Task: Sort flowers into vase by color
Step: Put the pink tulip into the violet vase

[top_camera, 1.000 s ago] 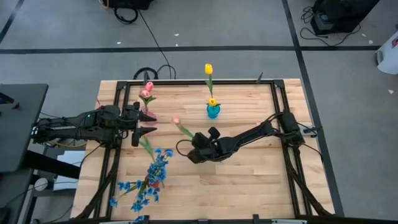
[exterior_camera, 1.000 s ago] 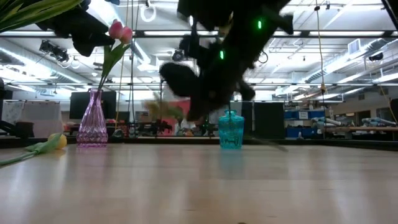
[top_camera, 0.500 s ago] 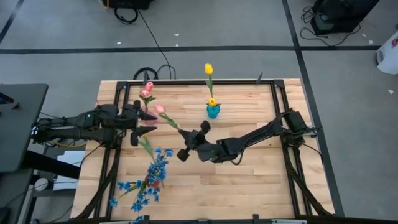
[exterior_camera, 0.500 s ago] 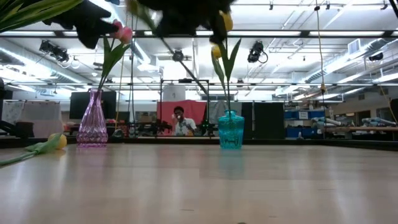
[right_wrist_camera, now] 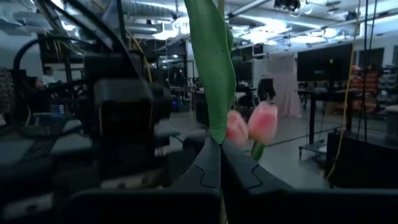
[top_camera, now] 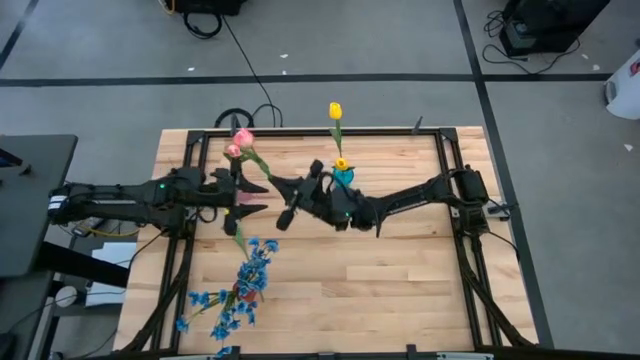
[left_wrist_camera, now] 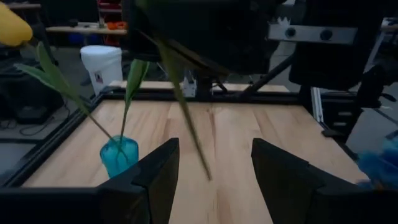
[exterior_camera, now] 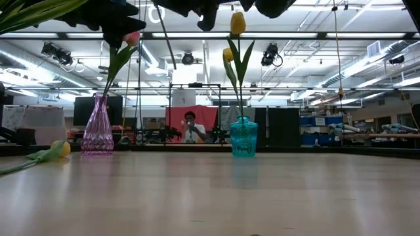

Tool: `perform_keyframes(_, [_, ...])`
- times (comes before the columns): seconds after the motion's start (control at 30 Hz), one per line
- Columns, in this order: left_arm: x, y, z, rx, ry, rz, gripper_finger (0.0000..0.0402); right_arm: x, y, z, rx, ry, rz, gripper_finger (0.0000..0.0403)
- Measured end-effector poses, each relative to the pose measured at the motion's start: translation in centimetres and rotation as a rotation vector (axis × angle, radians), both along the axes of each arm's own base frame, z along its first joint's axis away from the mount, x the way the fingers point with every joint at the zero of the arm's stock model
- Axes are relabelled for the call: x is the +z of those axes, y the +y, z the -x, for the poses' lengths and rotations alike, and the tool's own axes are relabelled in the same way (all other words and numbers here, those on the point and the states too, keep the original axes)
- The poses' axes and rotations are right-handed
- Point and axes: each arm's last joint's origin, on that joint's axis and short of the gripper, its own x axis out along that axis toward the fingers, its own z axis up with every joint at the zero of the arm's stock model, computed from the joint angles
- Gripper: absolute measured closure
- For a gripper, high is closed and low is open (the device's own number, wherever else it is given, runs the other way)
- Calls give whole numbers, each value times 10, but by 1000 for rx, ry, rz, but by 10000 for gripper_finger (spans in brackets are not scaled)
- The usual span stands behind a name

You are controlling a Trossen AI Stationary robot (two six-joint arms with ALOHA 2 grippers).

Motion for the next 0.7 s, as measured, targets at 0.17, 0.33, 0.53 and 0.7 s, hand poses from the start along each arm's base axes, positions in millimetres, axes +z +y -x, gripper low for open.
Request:
perform_keyframes(0.17, [0,4,-12,14,-32,-21,194,14,-5,-3,36,-23,56,397])
perform_keyframes(0.33, [4,8,-20,41,-97,-5,194,19,-4,-4,63,-27,84,397])
perform_keyframes(0.53, [9,9,-26,39,-179,33,194,17,-2,-6,68,-19,109,396])
perform_keyframes(0.7, [9,10,-27,40,-178,45,211,16,3,-6,72,0,118,396])
